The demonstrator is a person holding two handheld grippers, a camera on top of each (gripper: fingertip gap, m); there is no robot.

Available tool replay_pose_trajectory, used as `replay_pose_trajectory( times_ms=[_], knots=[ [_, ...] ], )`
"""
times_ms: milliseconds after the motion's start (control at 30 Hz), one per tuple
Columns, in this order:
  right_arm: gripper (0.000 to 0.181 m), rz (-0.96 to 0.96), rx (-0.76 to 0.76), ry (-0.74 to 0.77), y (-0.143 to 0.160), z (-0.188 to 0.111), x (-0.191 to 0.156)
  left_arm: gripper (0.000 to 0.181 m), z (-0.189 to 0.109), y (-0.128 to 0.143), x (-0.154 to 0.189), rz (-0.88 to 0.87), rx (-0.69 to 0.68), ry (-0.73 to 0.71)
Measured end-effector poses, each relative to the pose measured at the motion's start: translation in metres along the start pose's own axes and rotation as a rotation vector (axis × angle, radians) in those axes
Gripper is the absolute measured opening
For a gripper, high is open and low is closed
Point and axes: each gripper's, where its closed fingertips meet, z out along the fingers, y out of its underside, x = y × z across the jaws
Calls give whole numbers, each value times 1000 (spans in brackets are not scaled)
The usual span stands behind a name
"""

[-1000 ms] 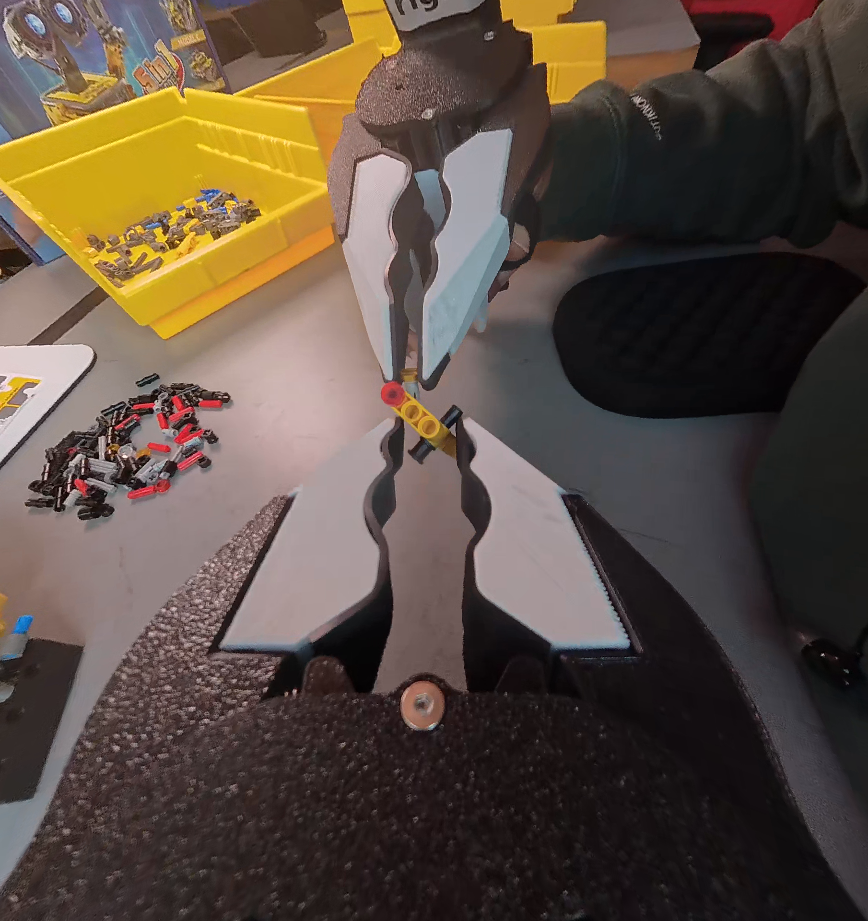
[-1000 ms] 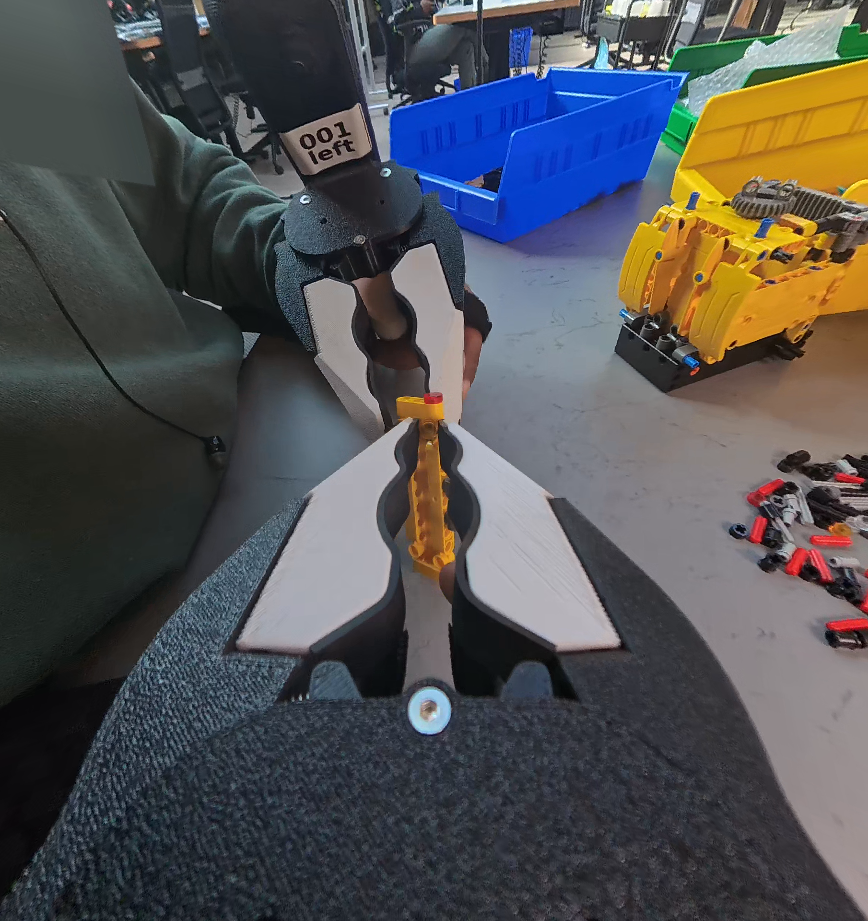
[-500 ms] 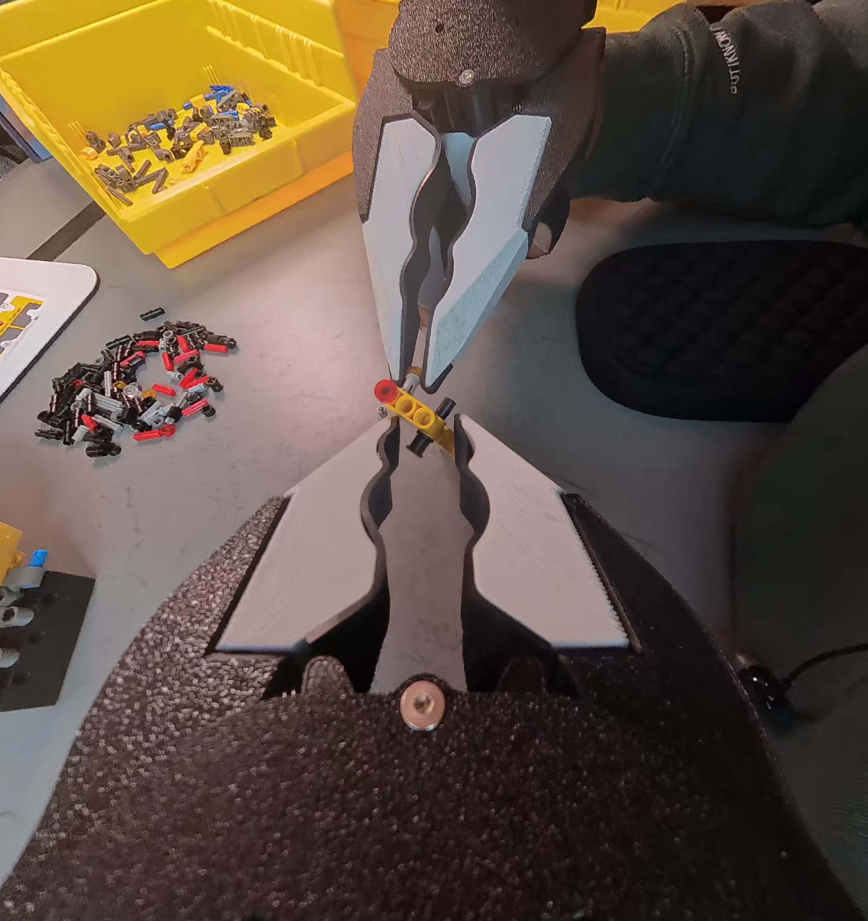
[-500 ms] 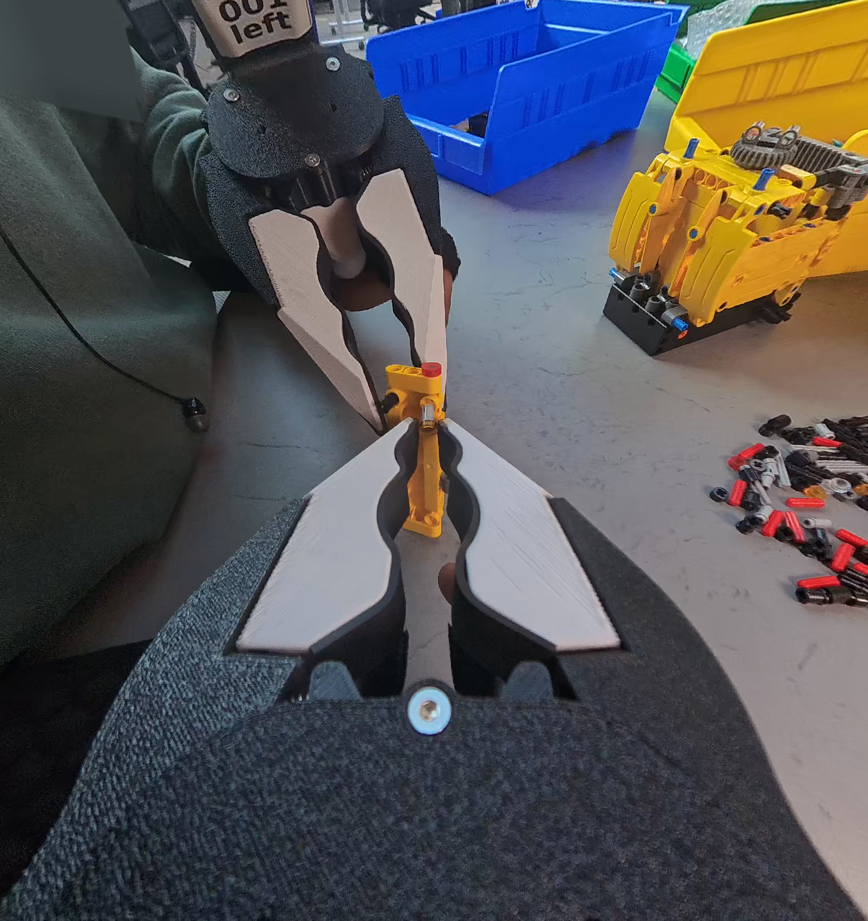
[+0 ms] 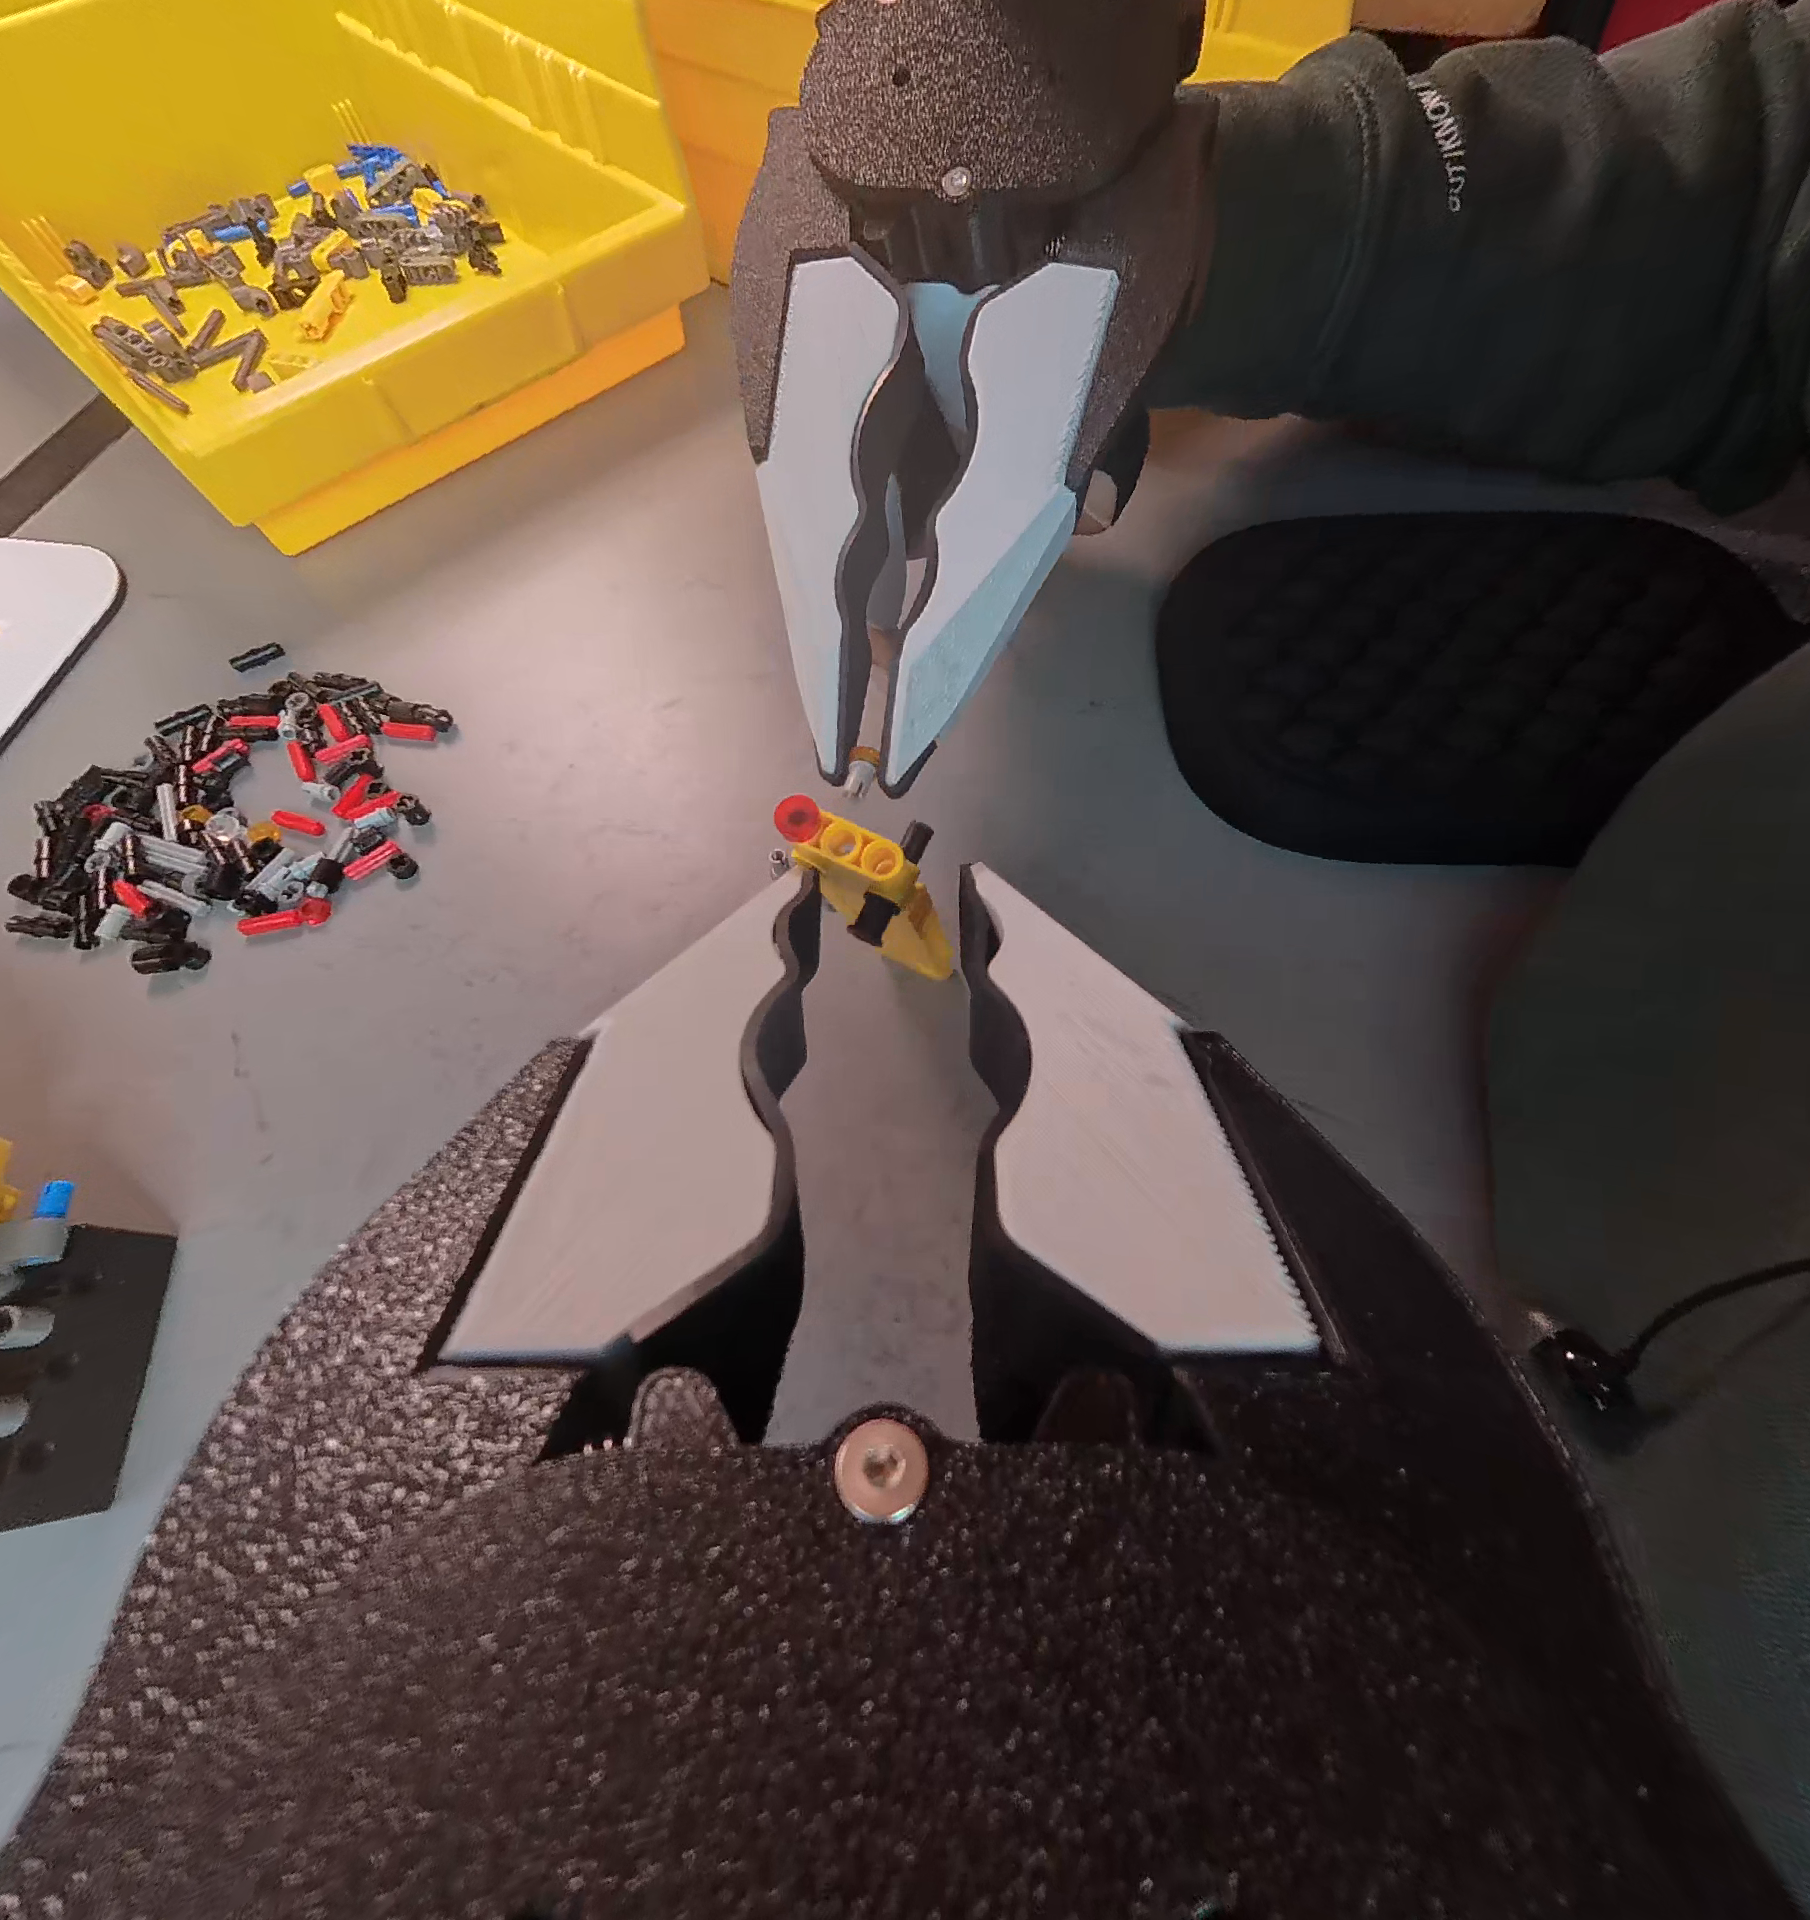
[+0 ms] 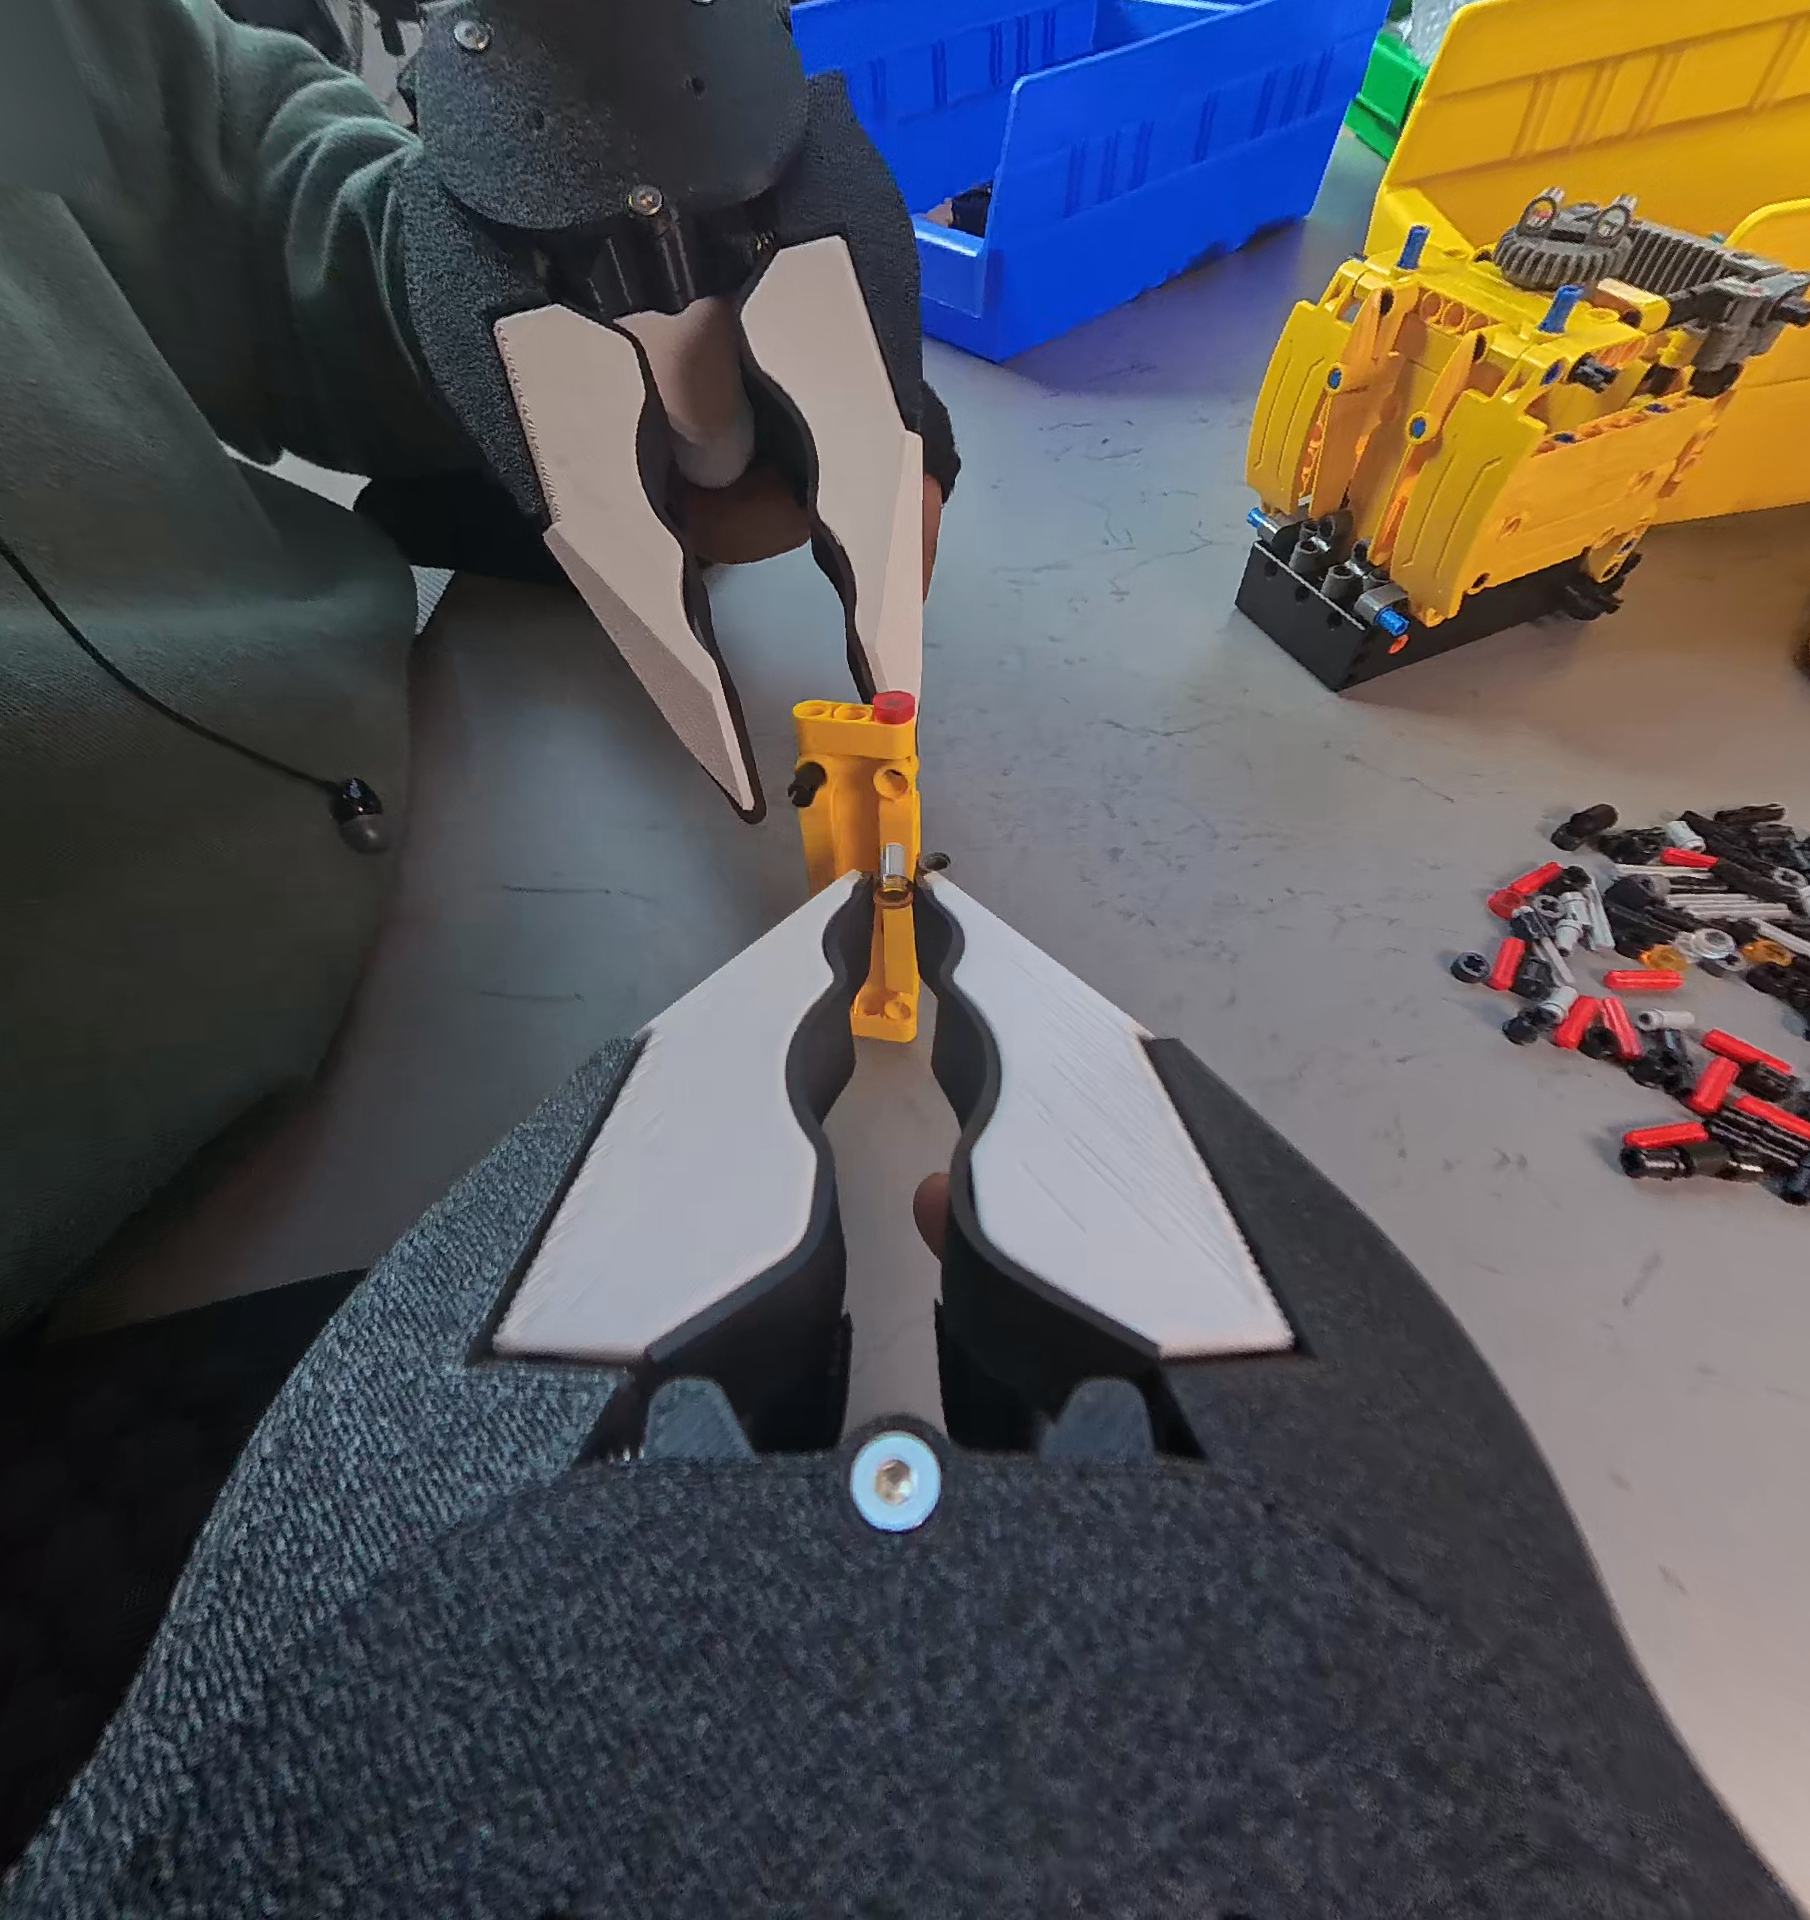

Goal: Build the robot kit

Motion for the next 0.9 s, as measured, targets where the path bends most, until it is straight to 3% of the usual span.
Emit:
replay_pose_trajectory(
  times_ms=[300,900],
  knots=[
    [7,-23,-91,18,17,3,2,25,5,-7,1,10,0,-1],
    [7,-29,-122,17,24,5,2,33,9,-5,3,80,19,54]
  ],
)
